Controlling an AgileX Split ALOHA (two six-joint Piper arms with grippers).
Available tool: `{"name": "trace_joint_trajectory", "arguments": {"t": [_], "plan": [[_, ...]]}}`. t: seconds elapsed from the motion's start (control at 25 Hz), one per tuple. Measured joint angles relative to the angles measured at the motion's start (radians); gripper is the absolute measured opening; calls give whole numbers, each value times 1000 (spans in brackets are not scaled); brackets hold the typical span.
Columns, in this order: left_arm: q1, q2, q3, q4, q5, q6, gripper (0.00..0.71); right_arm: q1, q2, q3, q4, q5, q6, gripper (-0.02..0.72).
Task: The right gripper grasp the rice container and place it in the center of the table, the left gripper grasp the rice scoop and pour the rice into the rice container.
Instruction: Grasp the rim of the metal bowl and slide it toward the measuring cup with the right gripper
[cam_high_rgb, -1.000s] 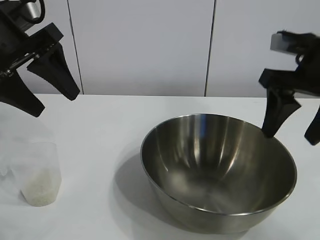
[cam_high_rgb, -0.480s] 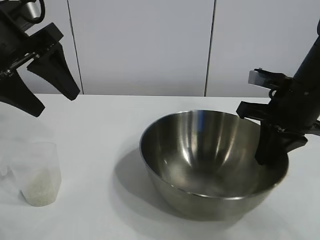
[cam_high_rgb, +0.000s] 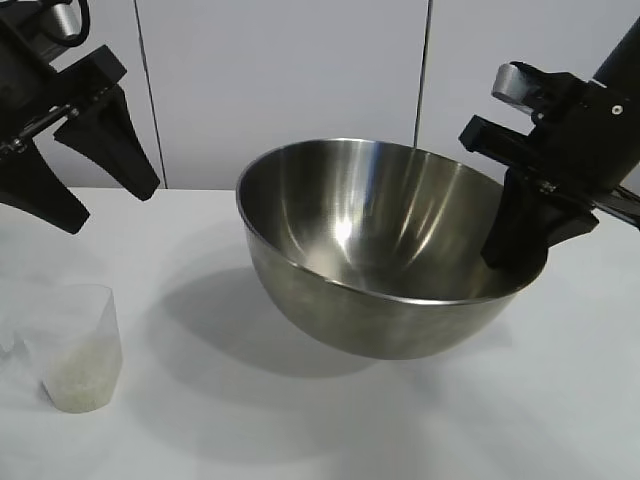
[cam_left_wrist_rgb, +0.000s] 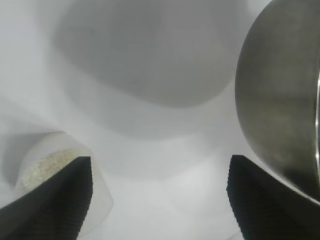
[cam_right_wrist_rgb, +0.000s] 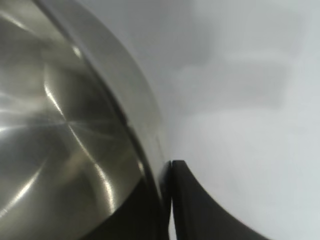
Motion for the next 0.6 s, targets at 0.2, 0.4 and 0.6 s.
{"name": "trace_joint_trajectory", "arguments": {"t": [0.2, 0.4, 0.6], "plan": [[0, 0, 0, 0, -3, 0, 542, 130, 29, 0, 1, -93, 67, 19], [0, 0, 0, 0, -4, 0, 542, 196, 113, 0, -8, -164, 135, 19], [0, 0, 0, 0, -5, 0, 542, 223, 156, 0, -10, -216, 148, 19]]}}
